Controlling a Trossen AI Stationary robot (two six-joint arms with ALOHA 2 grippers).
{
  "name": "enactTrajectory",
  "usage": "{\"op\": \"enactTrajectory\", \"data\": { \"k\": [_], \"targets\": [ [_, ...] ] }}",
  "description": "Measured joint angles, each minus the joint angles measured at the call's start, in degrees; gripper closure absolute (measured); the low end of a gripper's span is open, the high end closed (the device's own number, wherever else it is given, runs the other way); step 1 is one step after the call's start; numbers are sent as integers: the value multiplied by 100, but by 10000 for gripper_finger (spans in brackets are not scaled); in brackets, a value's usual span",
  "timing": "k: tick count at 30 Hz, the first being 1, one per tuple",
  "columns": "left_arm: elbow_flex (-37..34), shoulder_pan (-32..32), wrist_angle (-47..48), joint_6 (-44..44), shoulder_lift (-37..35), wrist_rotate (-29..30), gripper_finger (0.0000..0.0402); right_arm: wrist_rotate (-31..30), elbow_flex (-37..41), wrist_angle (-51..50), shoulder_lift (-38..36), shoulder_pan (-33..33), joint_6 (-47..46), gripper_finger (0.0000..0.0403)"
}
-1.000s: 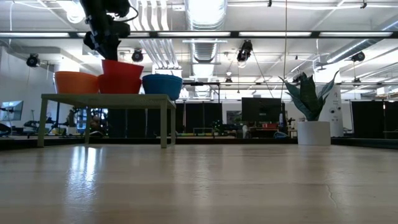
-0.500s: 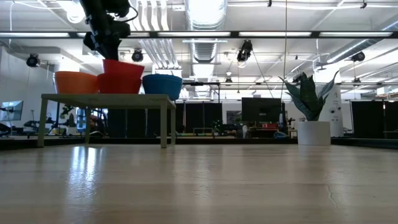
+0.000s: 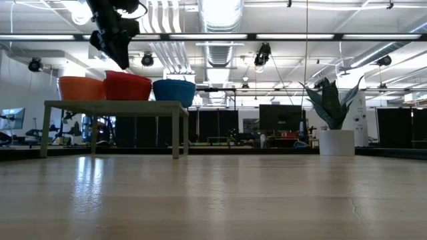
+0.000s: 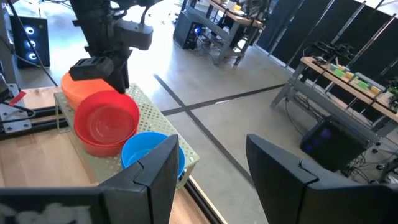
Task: Pick & Place Mini bowls
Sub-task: Stack the red bowl on the top of the other red bowls on the shelf, then return to Home Position
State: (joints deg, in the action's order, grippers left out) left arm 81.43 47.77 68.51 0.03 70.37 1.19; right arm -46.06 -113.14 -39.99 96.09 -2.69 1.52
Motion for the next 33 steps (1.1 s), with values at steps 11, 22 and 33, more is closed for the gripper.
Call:
{"op": "enactTrajectory", "data": {
  "k": [11, 22, 33],
  "targets": [
    [146, -2, 112, 36, 0, -305, 327, -15, 2, -1, 0, 15, -2, 218],
    [-88, 0, 93, 300, 24, -117, 398, -13, 2, -2, -2, 11, -2, 218],
    [-357, 15, 95, 444, 13, -22, 401, -9, 2, -2, -2, 8, -2, 218]
  ]
}}
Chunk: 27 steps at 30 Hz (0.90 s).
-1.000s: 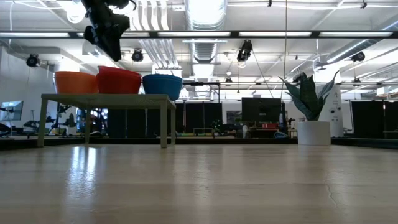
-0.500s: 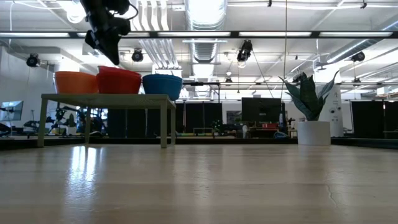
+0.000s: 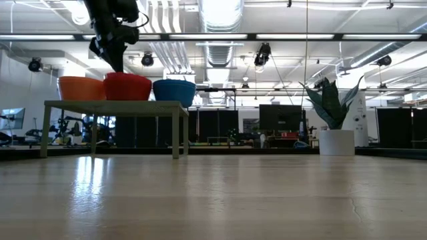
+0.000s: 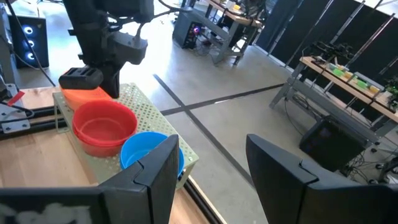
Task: Pick & Place Mini bowls
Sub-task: Return to Home Position
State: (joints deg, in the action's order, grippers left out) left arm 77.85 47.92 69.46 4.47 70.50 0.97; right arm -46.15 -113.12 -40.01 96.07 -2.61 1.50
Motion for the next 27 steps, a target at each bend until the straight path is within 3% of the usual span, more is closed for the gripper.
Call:
{"op": "enactTrajectory", "data": {
  "k": [8, 14, 18, 23, 27],
  "targets": [
    [492, -31, -142, 8, -365, -26, 401, 4, -22, -13, -11, 0, 14, 229],
    [624, -156, -511, -48, -1088, -165, 401, 83, -317, -162, -35, -13, -30, 278],
    [624, -277, -513, -48, -1689, -218, 401, 905, -618, -690, -46, -13, -371, 328],
    [624, -343, -517, 21, -2437, -388, 401, 2357, -1088, -1256, -46, -13, -414, 386],
    [624, -343, -554, 46, -2963, -459, 401, 3264, -1473, -1670, -57, -15, -392, 394]
  ]
}}
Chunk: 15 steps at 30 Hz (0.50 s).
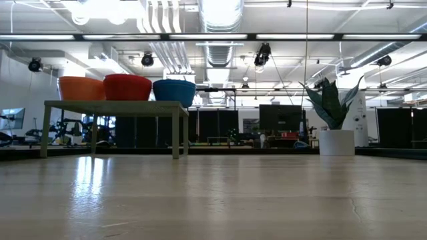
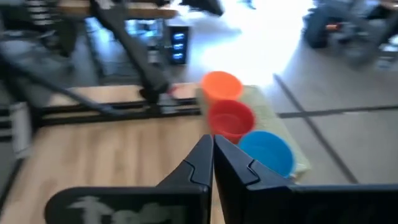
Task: Pick & Place Mini bowls
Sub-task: Return to Home Position
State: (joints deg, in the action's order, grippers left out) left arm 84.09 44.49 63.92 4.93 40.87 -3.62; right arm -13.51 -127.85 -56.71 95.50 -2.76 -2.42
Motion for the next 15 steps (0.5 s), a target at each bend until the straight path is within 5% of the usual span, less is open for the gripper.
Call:
{"op": "enactTrajectory", "data": {
  "k": [15],
  "targets": [
    [11, -9, -18, 404, -1333, -336, 401, 1509, -12, -340, -762, -2, 113, 394]
  ]
}}
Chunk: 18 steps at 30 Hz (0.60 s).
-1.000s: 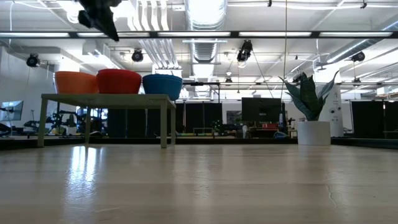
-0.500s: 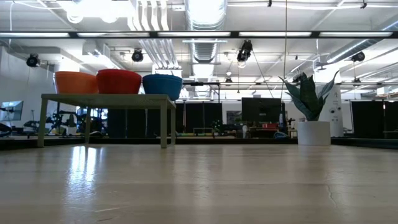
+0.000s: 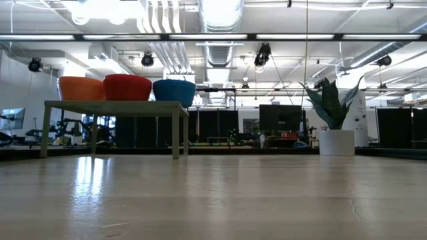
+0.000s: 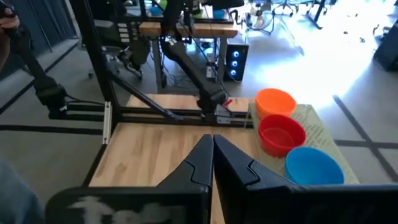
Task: Pick & Place Mini bowls
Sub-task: Return to Home Position
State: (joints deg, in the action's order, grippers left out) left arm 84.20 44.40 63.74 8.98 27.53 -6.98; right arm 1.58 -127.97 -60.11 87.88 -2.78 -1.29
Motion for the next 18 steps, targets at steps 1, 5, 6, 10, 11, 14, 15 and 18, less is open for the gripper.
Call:
{"op": "enactTrajectory", "data": {
  "k": [1, 5, 6, 10, 11, 14, 15, 18],
  "targets": [
    [-4, 2, -8, 21, -54, 4, 401, 4, 106, 44, -68, -2, -9, 394],
    [-24, 11, 16, 10, -216, -103, 401, 3, 600, 333, -384, -33, -29, 394],
    [-24, 11, 15, -2, -263, -107, 401, 5, 739, 384, -487, -34, -65, 394],
    [-25, 4, 11, 2, -393, -97, 402, 1, 1391, 733, -968, -35, -248, 394],
    [-30, 5, 9, 1, -402, -104, 401, 3, 1565, 872, -1112, -35, -273, 394],
    [-66, 11, -18, -15, -462, -100, 402, 5, 2125, 1259, -1579, -38, -283, 394],
    [-72, 7, -32, -48, -489, -100, 402, 5, 2316, 1409, -1735, -38, -283, 394],
    [-112, 7, -56, -171, -593, -265, 402, 5, 2886, 1750, -2214, -35, -257, 394]
  ]
}}
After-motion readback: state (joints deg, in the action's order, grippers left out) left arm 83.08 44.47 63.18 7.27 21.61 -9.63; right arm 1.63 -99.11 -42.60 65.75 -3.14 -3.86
